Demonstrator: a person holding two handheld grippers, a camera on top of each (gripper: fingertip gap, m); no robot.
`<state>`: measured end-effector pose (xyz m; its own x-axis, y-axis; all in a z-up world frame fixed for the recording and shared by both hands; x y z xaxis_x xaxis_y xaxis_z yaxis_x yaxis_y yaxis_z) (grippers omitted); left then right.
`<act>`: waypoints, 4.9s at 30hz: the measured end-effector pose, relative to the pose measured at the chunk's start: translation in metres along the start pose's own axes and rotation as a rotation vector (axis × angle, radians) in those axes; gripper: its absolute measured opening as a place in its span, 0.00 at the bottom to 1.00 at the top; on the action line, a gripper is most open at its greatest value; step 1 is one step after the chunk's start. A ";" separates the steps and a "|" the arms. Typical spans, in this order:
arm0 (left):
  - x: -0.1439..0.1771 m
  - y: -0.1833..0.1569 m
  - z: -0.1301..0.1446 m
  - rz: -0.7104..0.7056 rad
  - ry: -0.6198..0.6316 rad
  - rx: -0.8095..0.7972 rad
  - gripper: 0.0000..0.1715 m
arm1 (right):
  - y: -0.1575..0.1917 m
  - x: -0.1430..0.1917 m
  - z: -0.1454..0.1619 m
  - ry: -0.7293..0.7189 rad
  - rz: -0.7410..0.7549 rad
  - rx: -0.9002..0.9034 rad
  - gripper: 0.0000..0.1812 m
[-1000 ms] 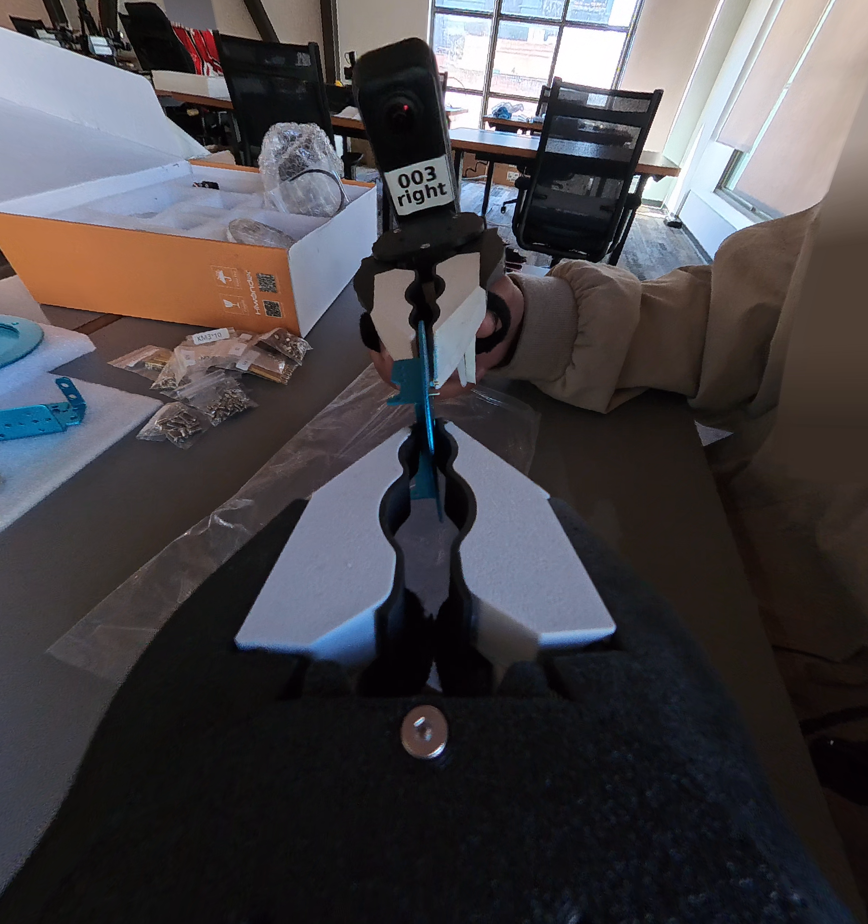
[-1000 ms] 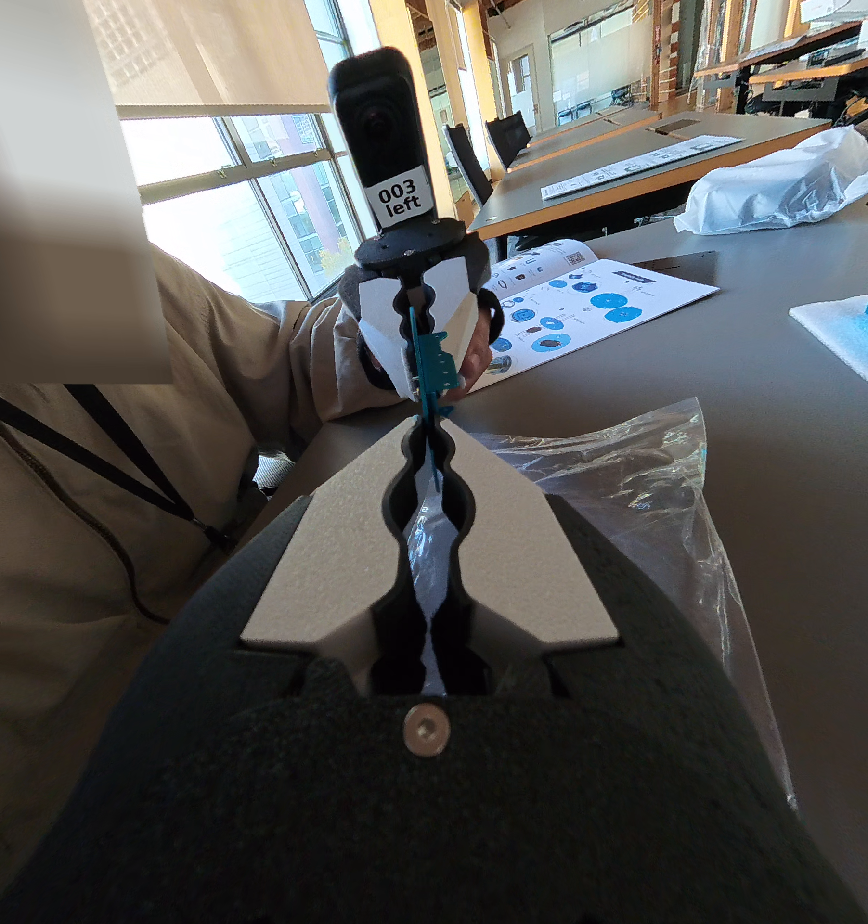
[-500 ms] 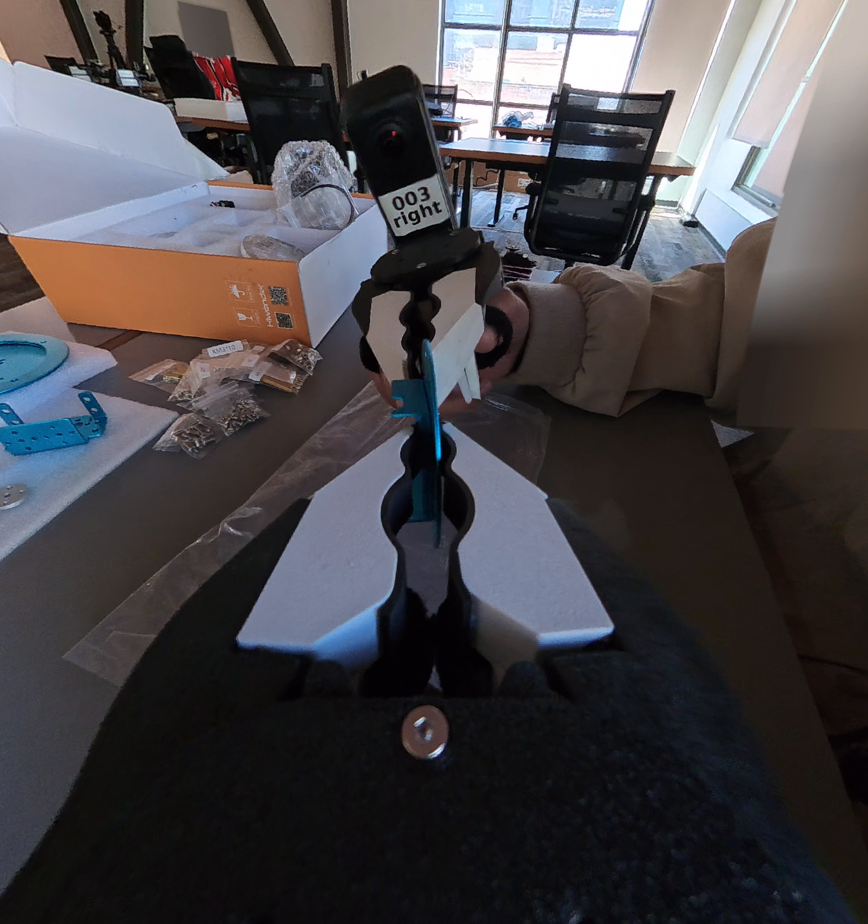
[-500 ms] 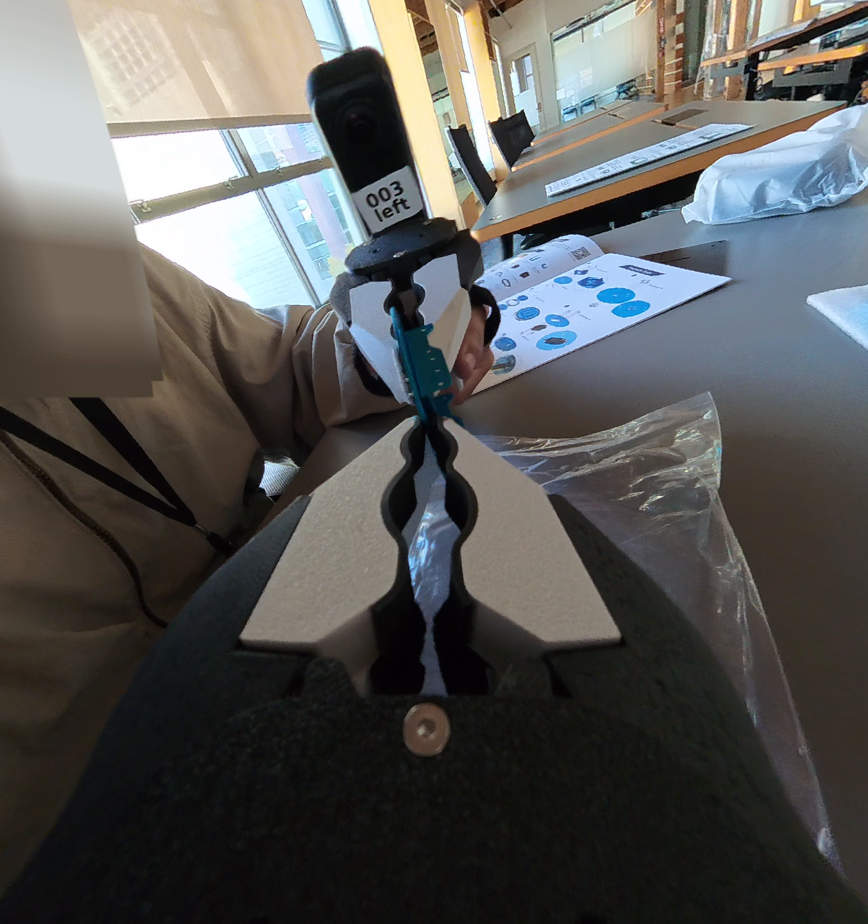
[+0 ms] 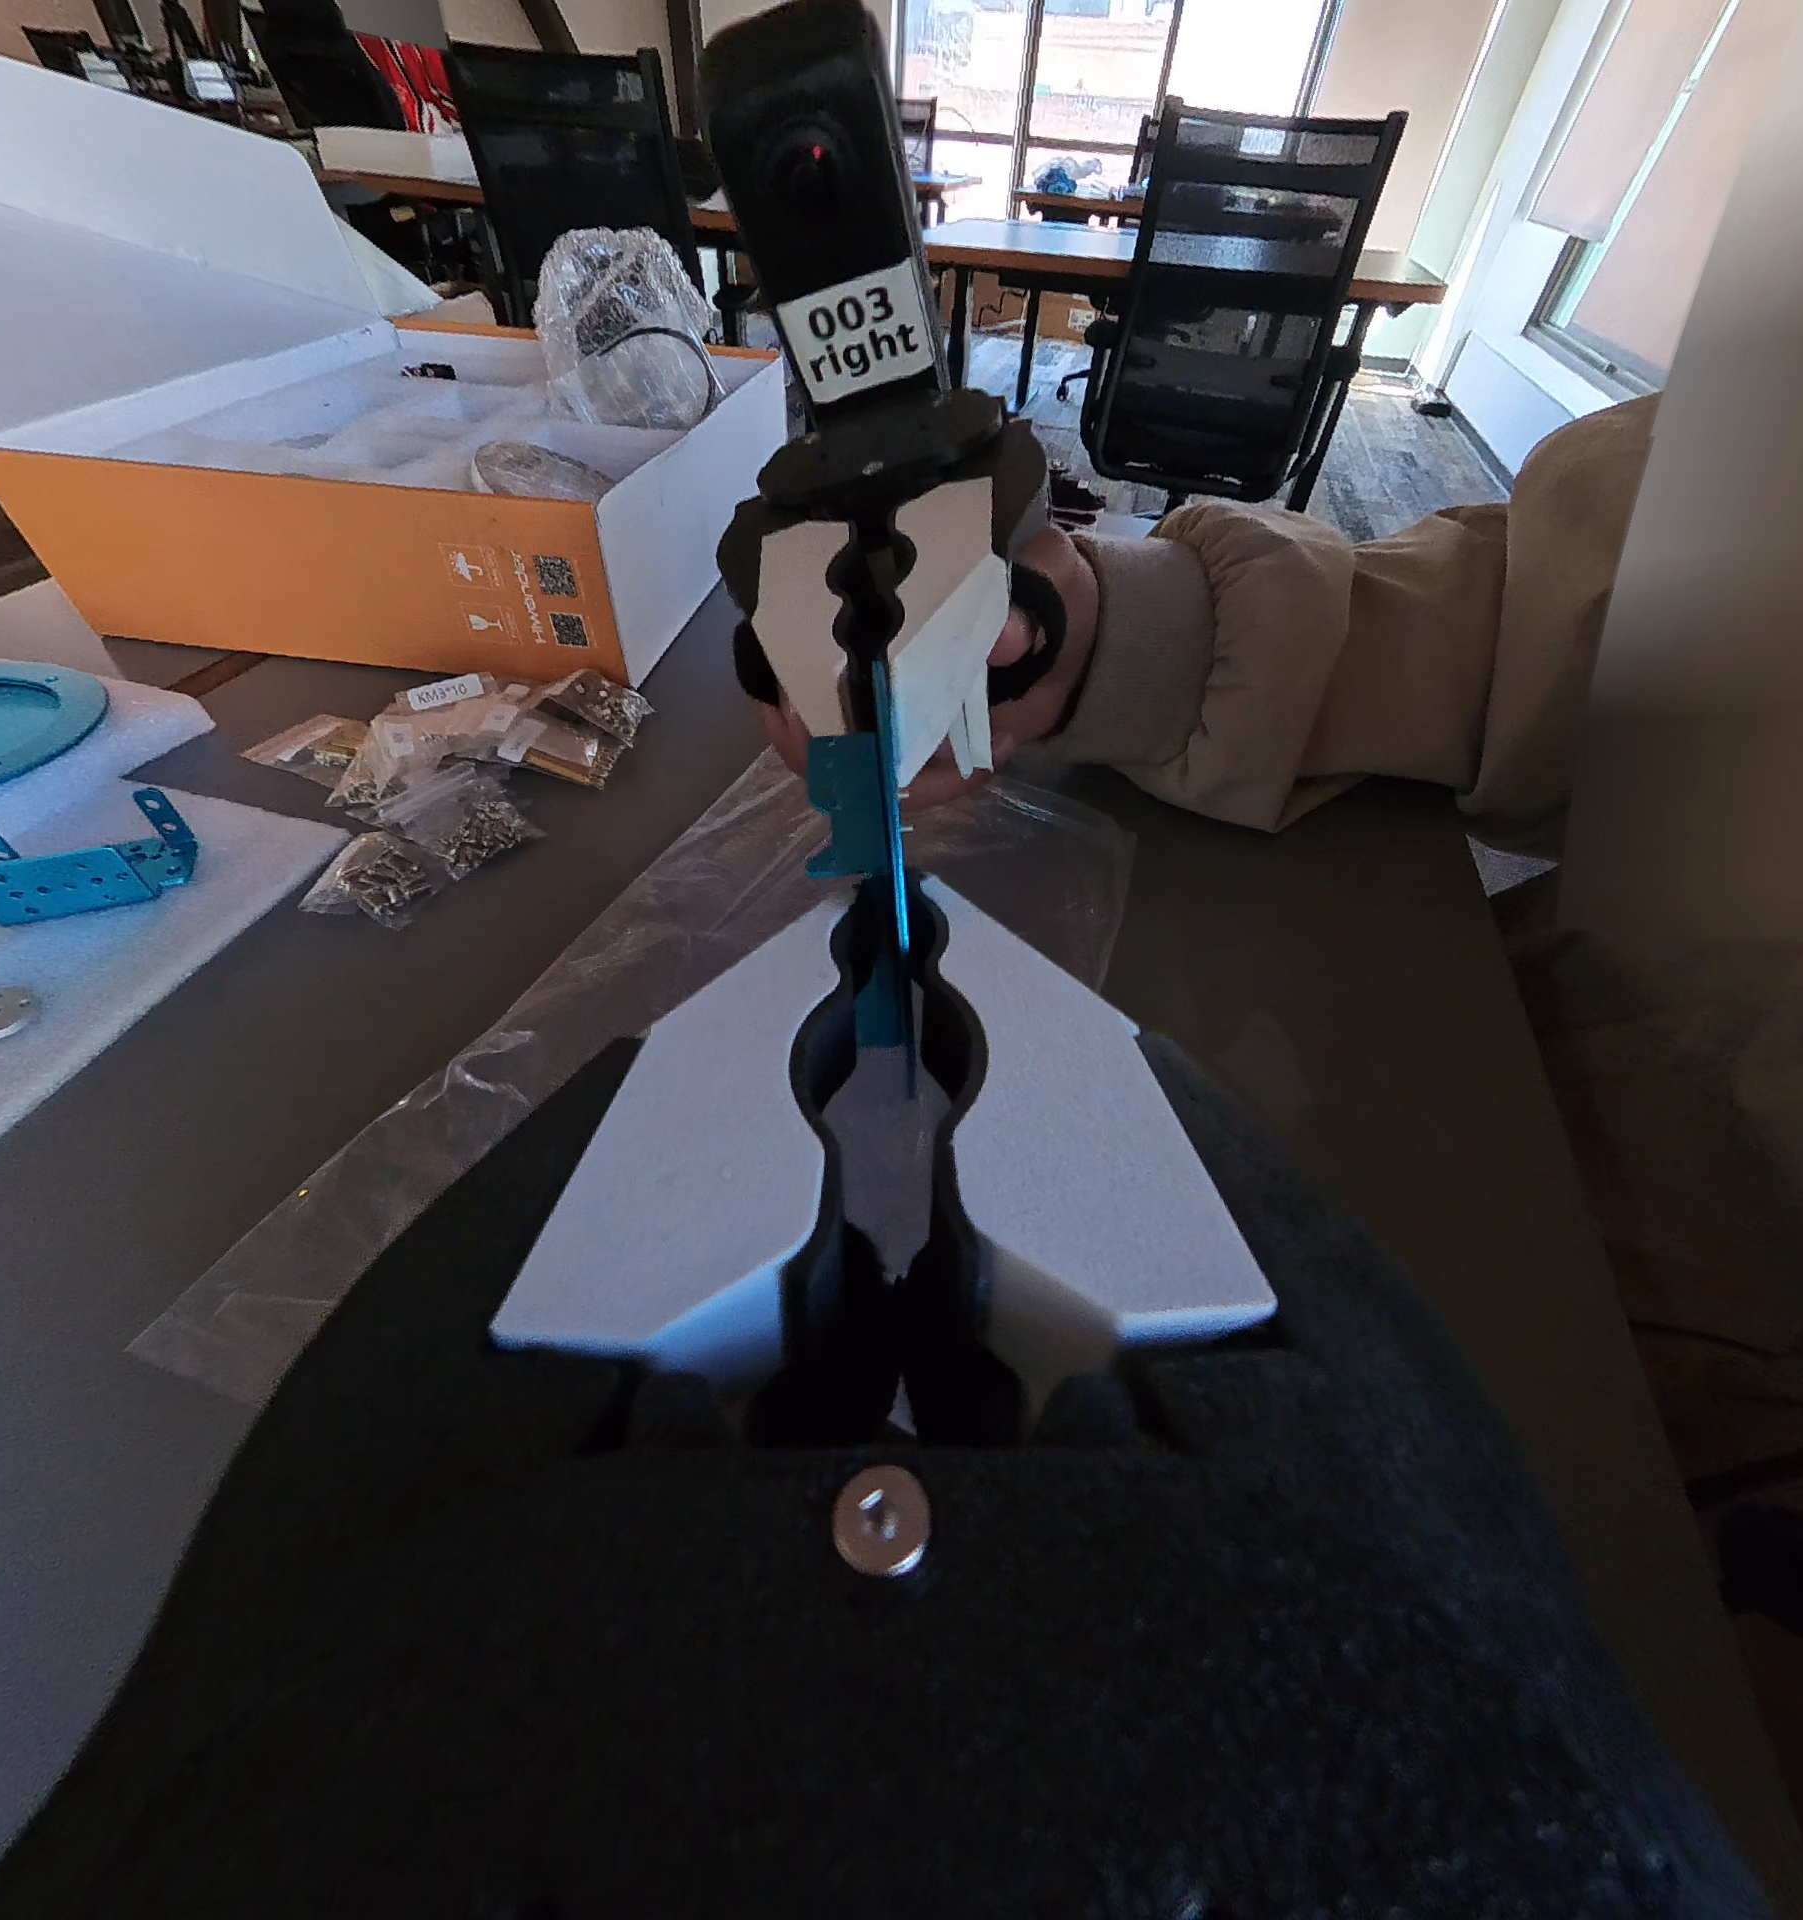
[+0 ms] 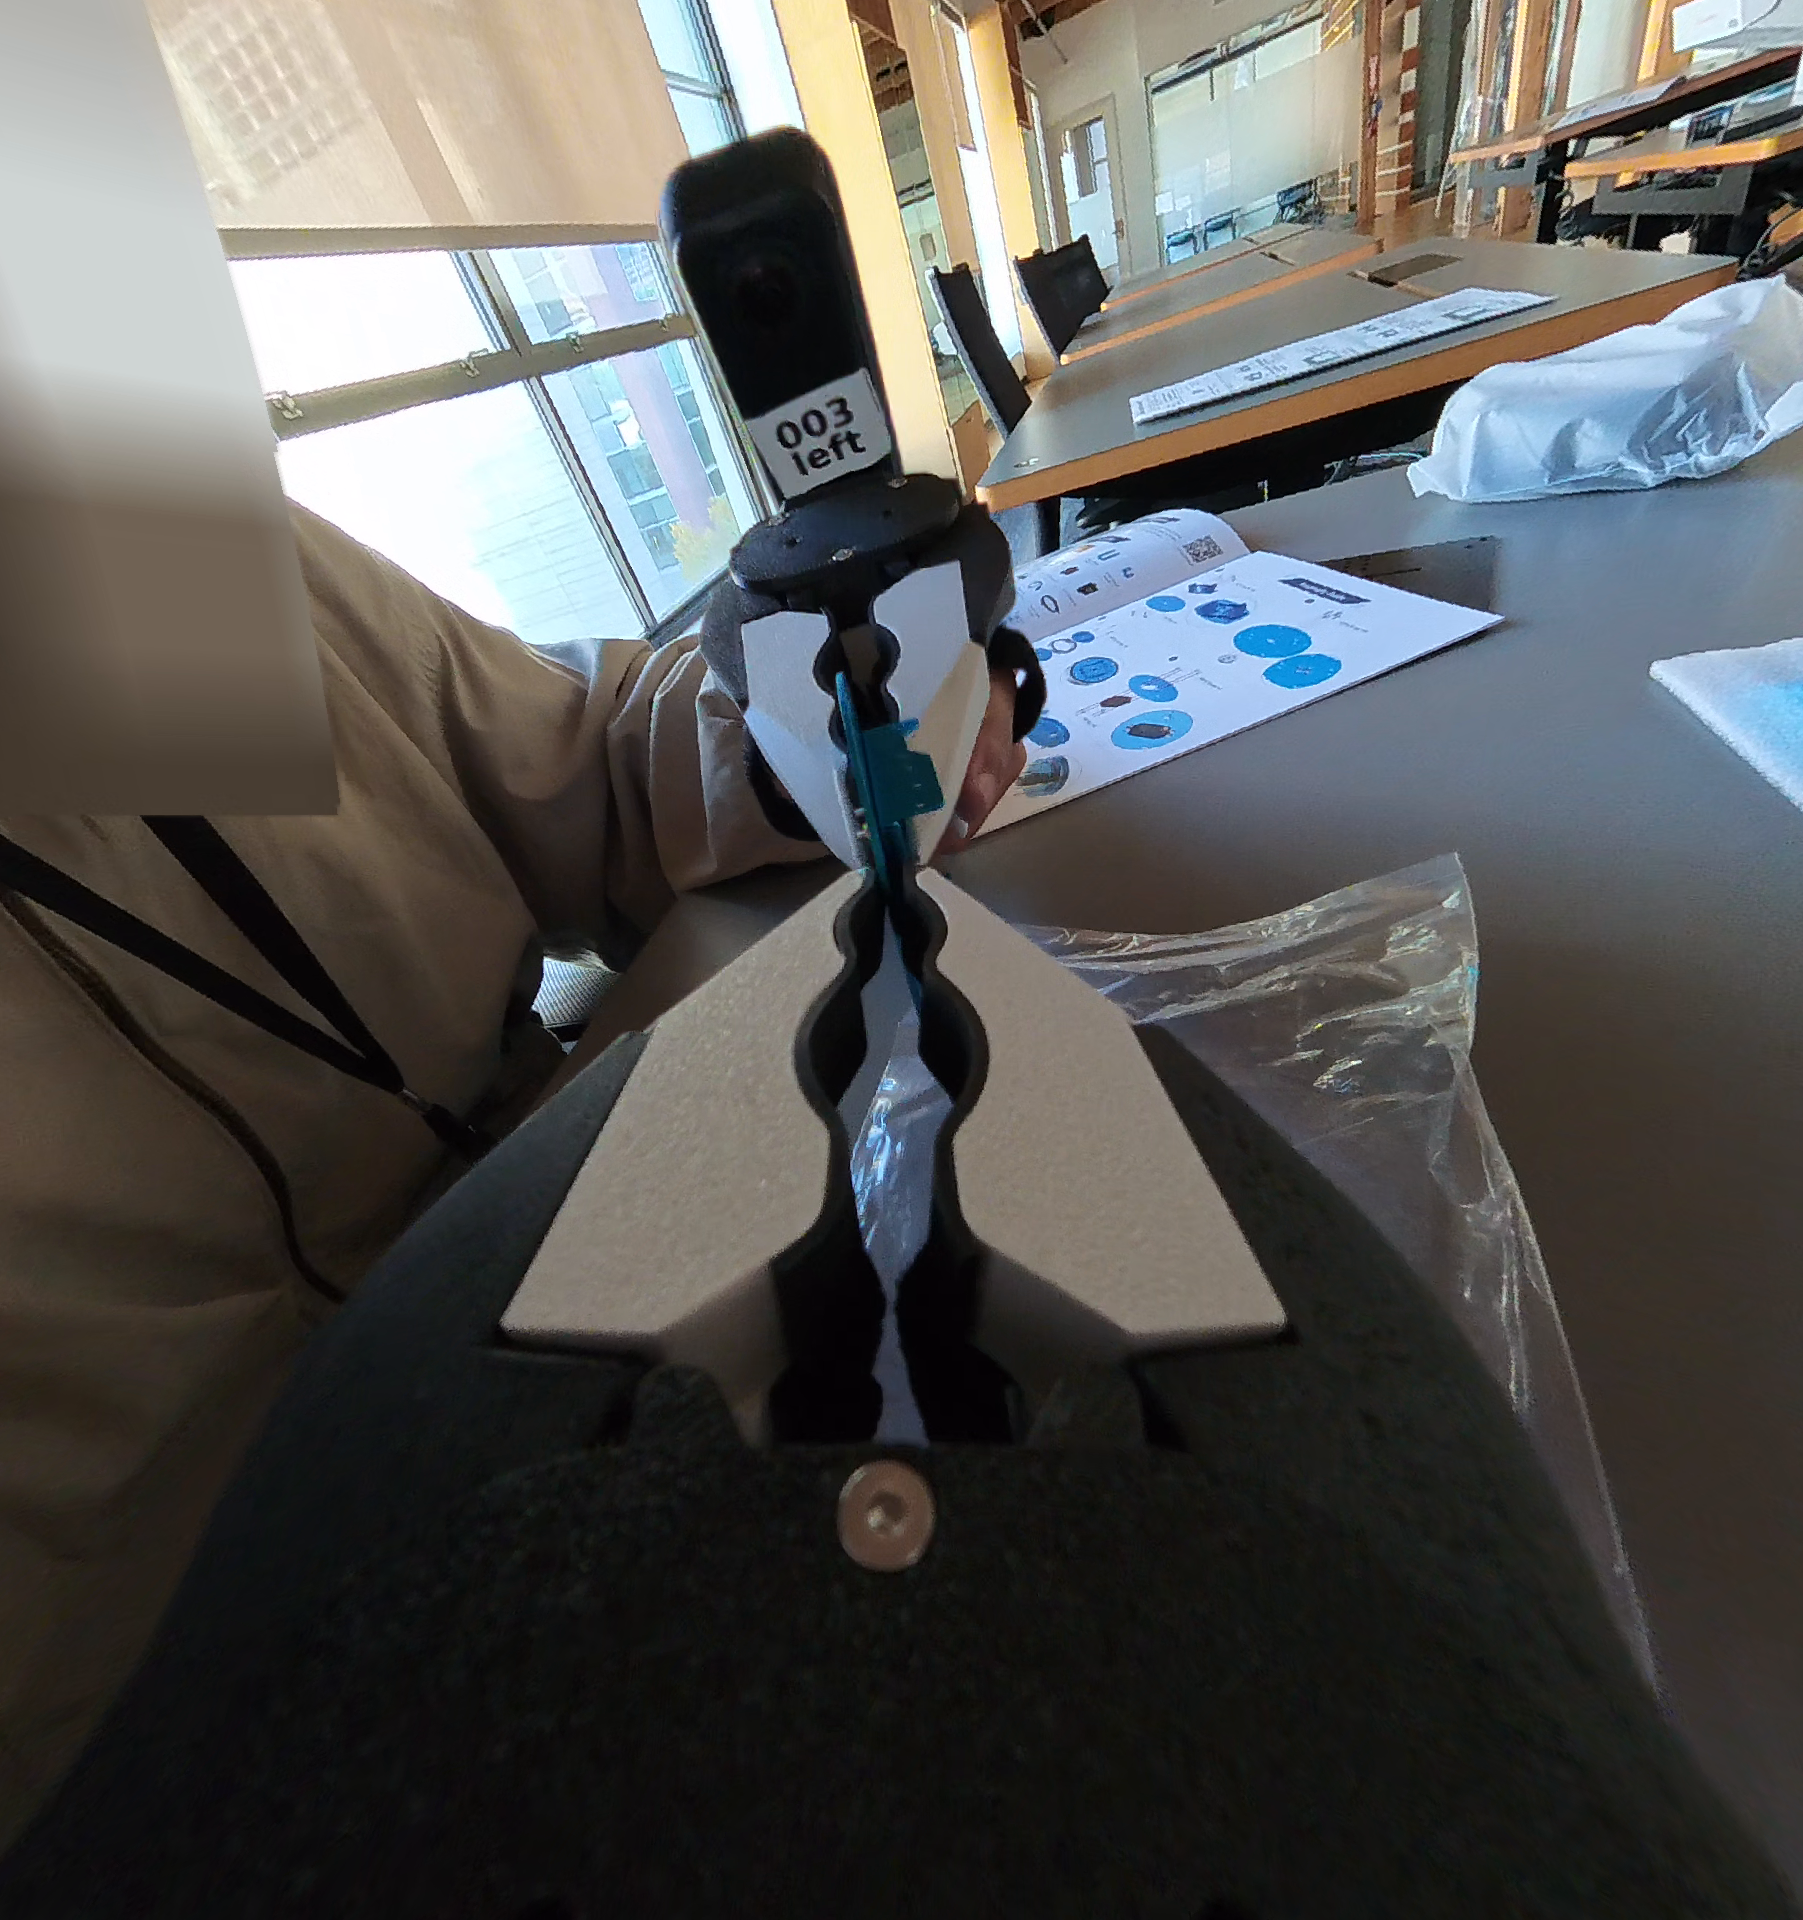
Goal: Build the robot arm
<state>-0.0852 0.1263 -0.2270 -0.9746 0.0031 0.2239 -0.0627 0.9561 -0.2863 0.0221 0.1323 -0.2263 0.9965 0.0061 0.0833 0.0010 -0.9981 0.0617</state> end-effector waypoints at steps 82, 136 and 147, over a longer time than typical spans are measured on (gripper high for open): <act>-0.002 0.046 0.018 -0.281 0.062 0.188 0.01 | 0.041 -0.006 0.080 1.070 0.718 -0.255 0.01; -0.006 0.051 0.025 -0.302 0.082 0.122 0.01 | 0.058 0.018 0.042 0.530 0.582 0.213 0.01; -0.005 0.048 0.021 -0.294 0.055 0.136 0.01 | 0.124 -0.011 0.089 0.664 0.638 -0.025 0.08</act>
<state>-0.0875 0.1655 -0.2618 -0.8975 -0.2478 0.3648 -0.3717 0.8704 -0.3230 0.0190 0.0030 -0.3080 0.5547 -0.5036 0.6624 -0.5420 -0.8227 -0.1715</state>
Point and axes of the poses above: each gripper's, where its closed fingertips meet, x back along the fingers, z out of its underside, y = z × x across the jaws, the point moved 5 cm from there along x, back along the fingers, and after that the axes turned 14 degrees about x, right-handed, at the moved point
